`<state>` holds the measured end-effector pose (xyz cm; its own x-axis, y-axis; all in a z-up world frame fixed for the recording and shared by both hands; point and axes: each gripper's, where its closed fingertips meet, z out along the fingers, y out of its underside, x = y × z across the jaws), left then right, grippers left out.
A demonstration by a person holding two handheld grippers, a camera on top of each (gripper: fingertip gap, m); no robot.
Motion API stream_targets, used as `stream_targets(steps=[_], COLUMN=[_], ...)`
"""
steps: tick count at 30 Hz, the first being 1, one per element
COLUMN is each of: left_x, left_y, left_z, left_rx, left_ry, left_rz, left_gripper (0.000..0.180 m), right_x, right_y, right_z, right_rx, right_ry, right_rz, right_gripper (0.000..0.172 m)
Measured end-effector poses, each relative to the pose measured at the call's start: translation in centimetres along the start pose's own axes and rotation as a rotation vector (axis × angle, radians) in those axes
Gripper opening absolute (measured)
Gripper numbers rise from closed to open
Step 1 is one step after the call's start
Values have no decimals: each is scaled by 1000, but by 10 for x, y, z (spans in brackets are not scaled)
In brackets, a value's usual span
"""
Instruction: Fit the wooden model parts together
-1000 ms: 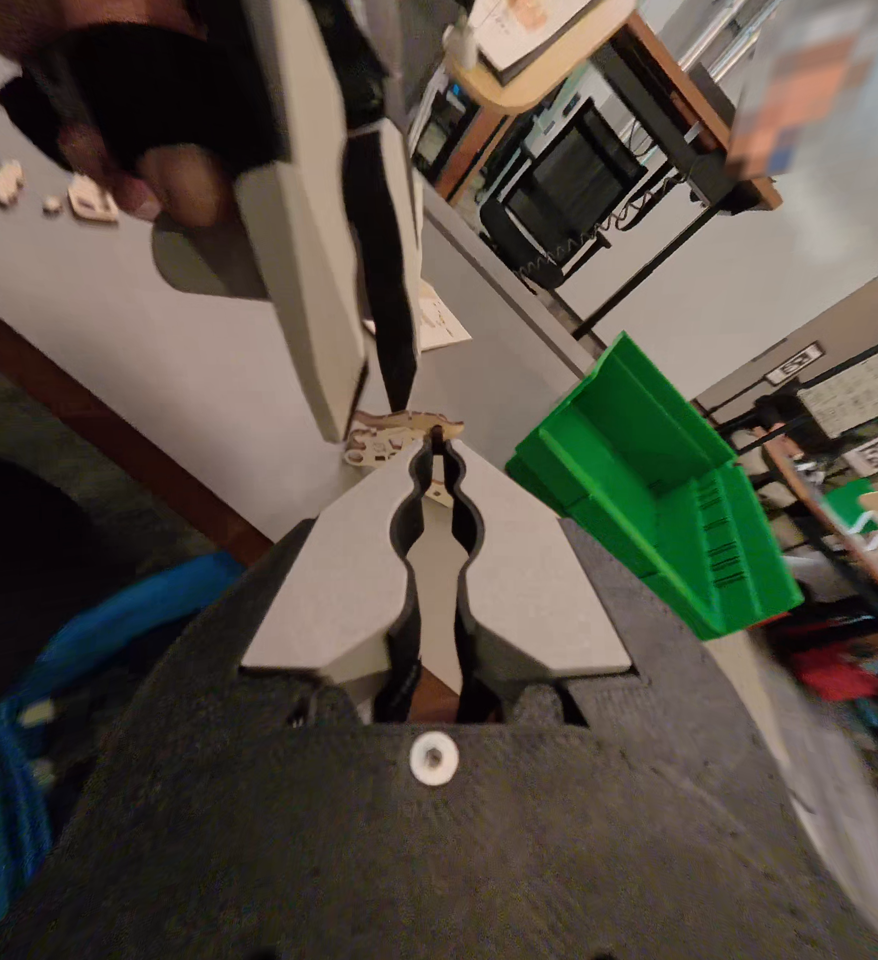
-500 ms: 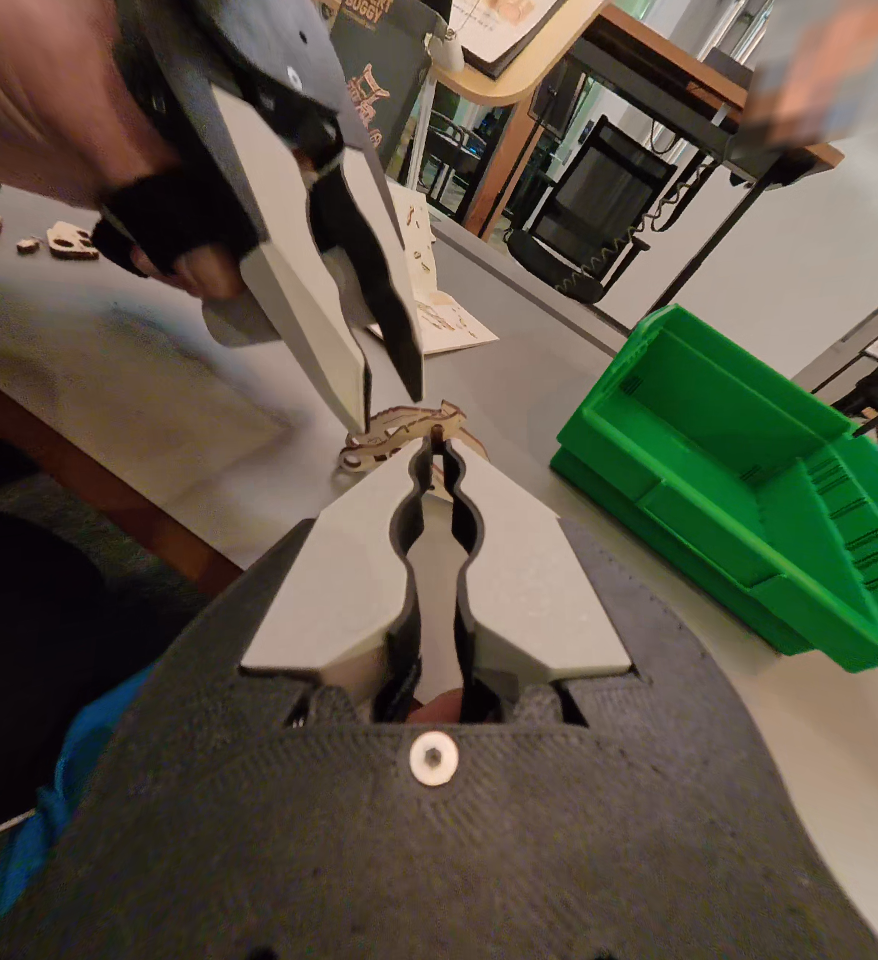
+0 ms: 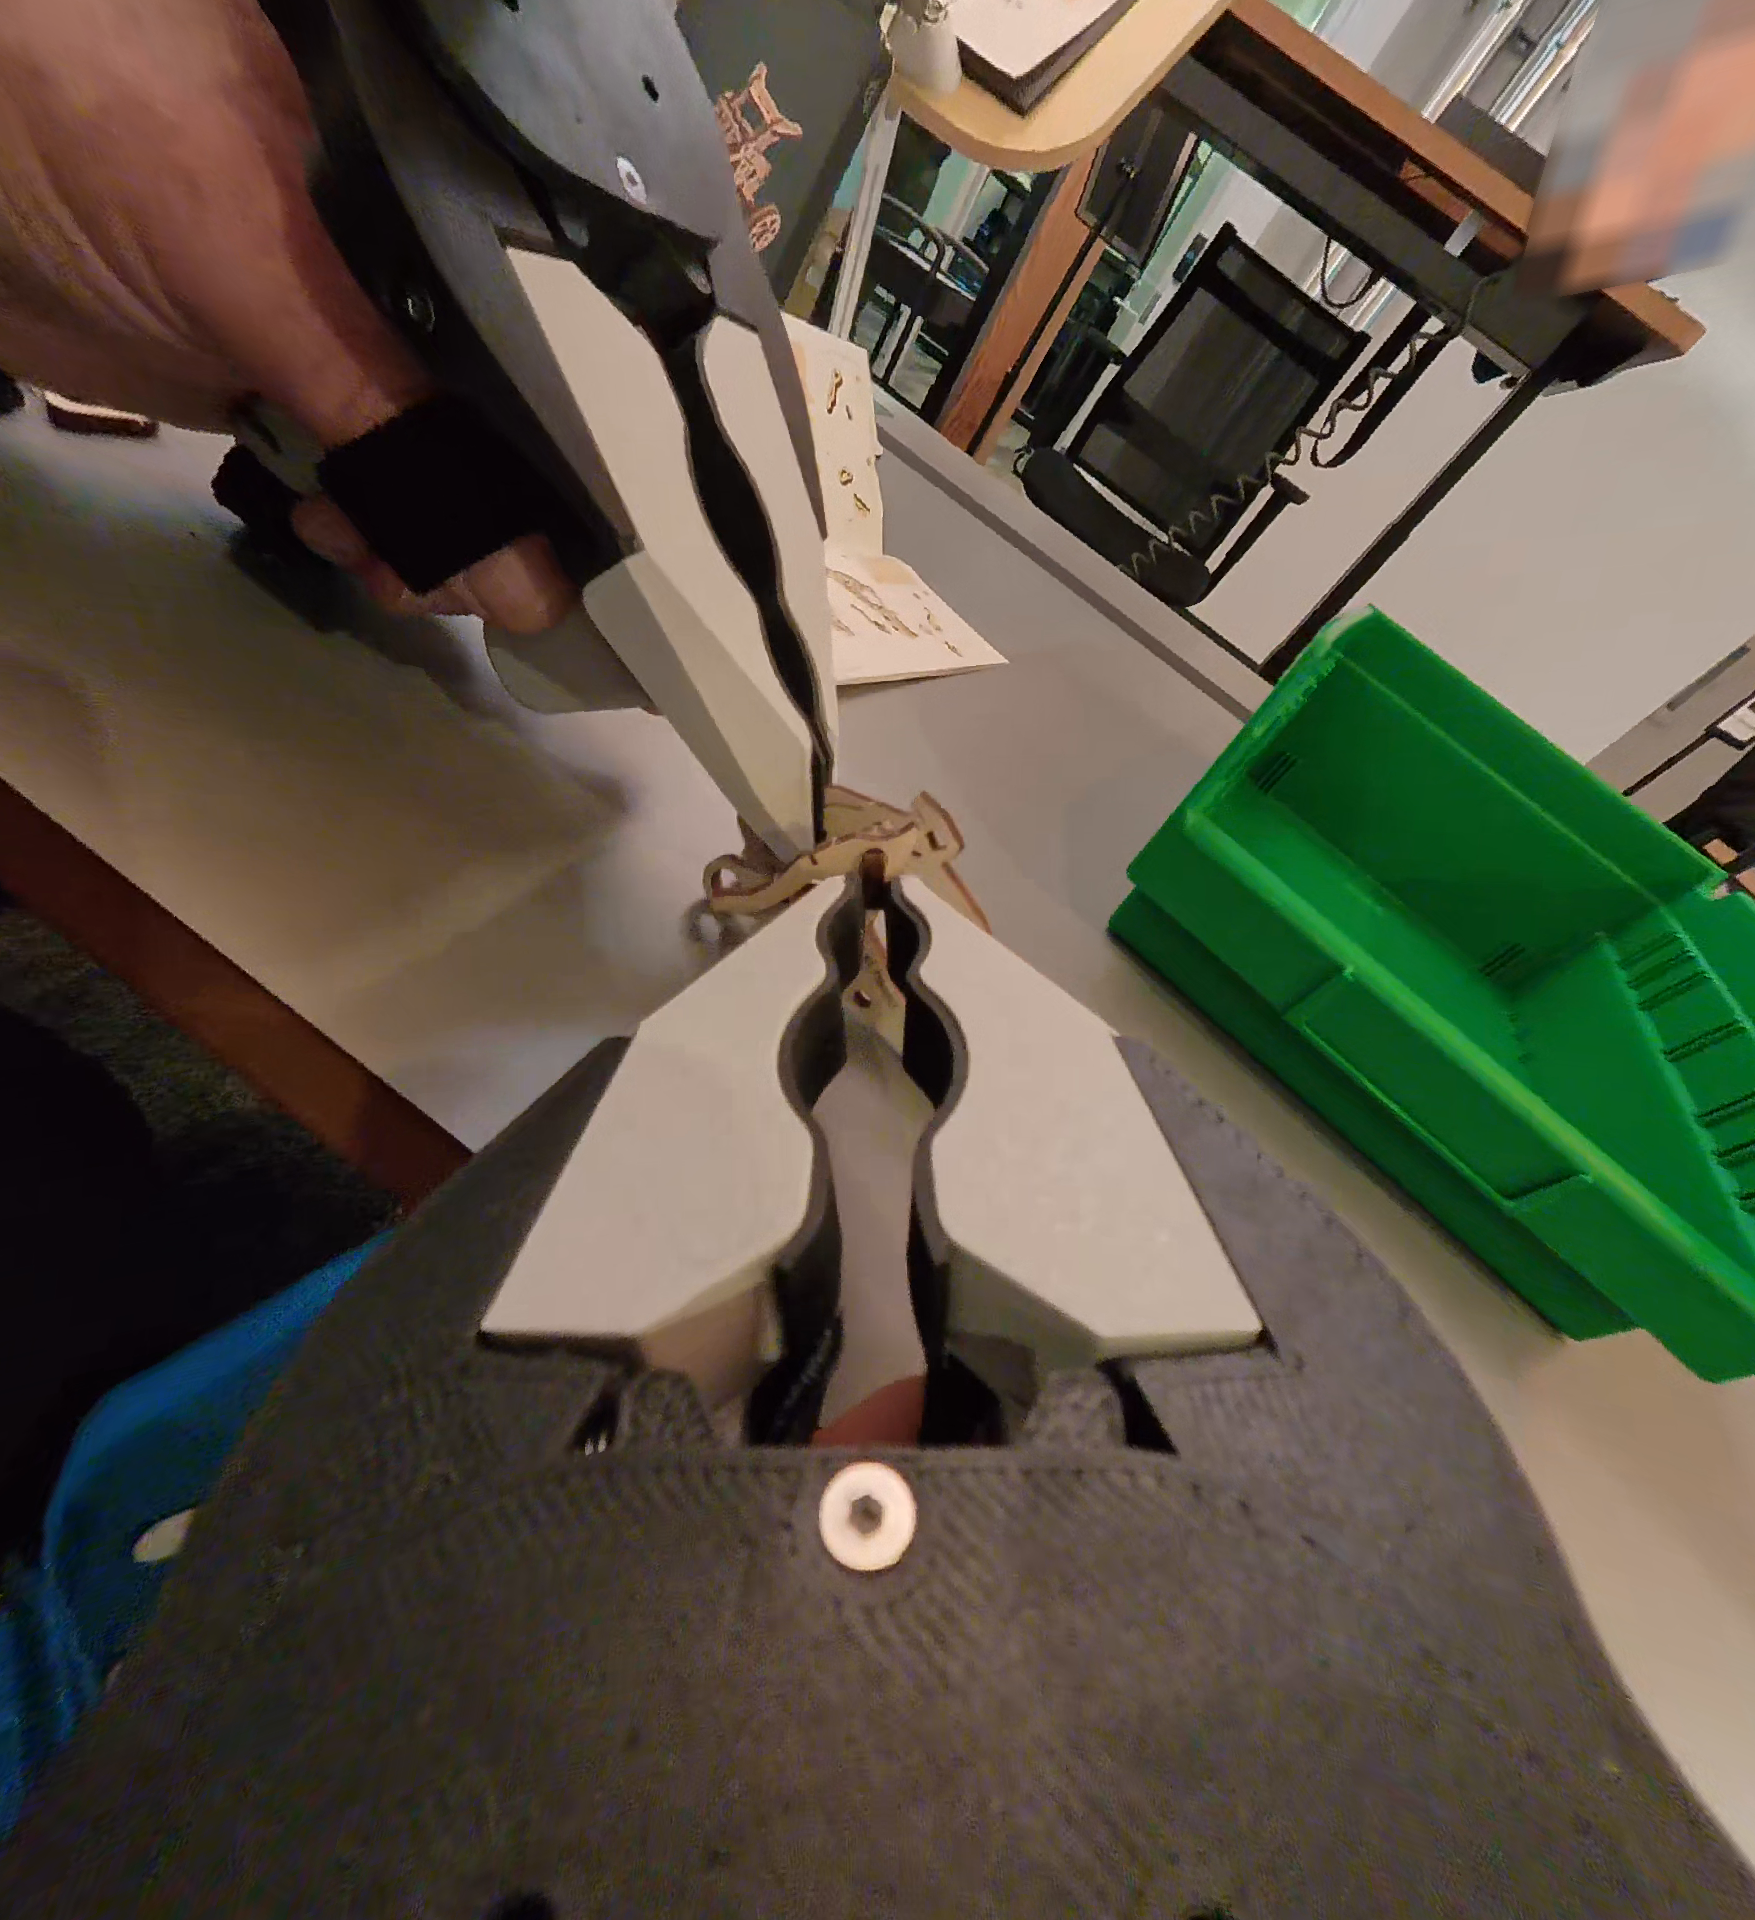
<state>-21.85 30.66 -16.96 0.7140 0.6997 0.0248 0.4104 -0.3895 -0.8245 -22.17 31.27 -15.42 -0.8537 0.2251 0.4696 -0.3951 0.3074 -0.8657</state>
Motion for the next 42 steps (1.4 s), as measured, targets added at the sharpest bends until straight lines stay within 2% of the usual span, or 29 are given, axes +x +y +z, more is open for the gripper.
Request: stream_targets(steps=[3,7,14,15,17,22,36,42], left_x=[2,3,5,8,16,21,20,21], left_y=[1,-4,-3,-1,-3,-5,-7,-7], left_z=[1,-1,0,-1,-4,-4,4,1], left_rx=[-7,2,-47,-54,-41,-22,-17,-1], left_ry=[8,11,108,135,210,261,187,205], left_rz=[16,34,74,71,41,25,87,40], left_gripper=[4,19,20,22,42,55,43,42], right_x=[-1,1,4,3,3,2,3,1], right_y=[2,0,0,1,1,-1,0,-3], right_z=[1,1,1,1,1,2,5,6], right_rx=[-8,4,7,7,8,10,-31,-43], right_ry=[19,54,76,76,80,94,159,106], right_rz=[-12,-19,-7,-8,-13,-26,-62,-44], right_gripper=[1,1,1,1,1,1,1,2])
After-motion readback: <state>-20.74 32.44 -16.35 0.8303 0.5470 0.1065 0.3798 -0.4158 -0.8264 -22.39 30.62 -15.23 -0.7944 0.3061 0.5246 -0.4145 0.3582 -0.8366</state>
